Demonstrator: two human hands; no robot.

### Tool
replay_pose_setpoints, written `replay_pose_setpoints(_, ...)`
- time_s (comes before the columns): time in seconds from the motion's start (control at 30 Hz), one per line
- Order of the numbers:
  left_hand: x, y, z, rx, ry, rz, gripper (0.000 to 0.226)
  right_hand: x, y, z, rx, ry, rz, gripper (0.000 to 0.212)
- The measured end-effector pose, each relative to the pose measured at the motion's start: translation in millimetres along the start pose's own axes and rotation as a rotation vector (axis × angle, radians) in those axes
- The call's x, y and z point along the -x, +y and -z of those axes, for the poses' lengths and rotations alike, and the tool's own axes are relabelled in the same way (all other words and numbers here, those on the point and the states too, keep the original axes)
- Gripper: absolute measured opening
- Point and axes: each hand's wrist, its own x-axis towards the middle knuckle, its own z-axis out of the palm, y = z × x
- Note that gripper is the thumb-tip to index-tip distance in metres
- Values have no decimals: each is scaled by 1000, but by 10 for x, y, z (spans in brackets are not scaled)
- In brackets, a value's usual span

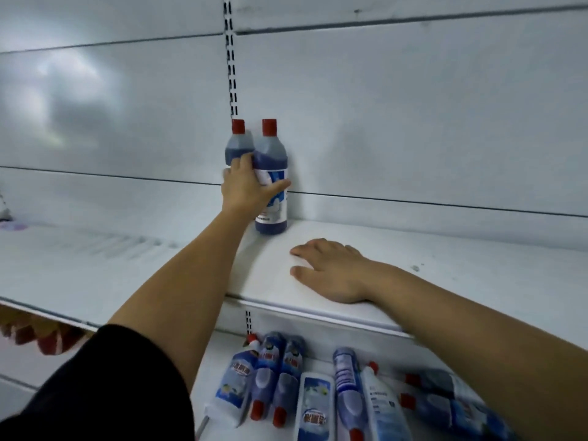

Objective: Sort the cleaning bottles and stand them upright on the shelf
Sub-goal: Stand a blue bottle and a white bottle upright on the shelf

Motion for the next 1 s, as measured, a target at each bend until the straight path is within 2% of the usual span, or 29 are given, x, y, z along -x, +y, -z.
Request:
replay_pose_setpoints(0.07,-90,-62,-31,-261,80,-64,84,-2,3,-5,0,10,-9,59)
replay_pose_setpoints(0.13,-156,-106,-50,-353,111,-121,87,-2,7,-8,-6,13,-15,59)
replay_pose_setpoints(0.33,-275,-238,-159,-409,147,-186,81,-5,16,-41,-38,33,-27,57)
replay_pose_setpoints(0.5,-230,-290,-212,-459,83,-153,87,2,26,-45,-46,54,-33,56)
replay_pose_setpoints(0.63,-97,-186,-182,-498,54,-145,81,8,22,-52,-60,83,-31,57)
replay_pose_setpoints(0.73,43,-85,-152,-502,-58,-198,59,0,18,-51,-81,112,-50,59)
replay_pose_setpoints(0.8,202,-26,-133,-481,-250,-237,46,-12,26,-47,-98,128,-82,59)
replay_pose_setpoints(0.9,536,26,-139,-503,-612,-283,44,-19,29,-44,-114,162,-130,57)
replay_pose_setpoints(1.0,754,77,-83,-473,-711,-324,46,56,32,-41,-102,184,-193,53)
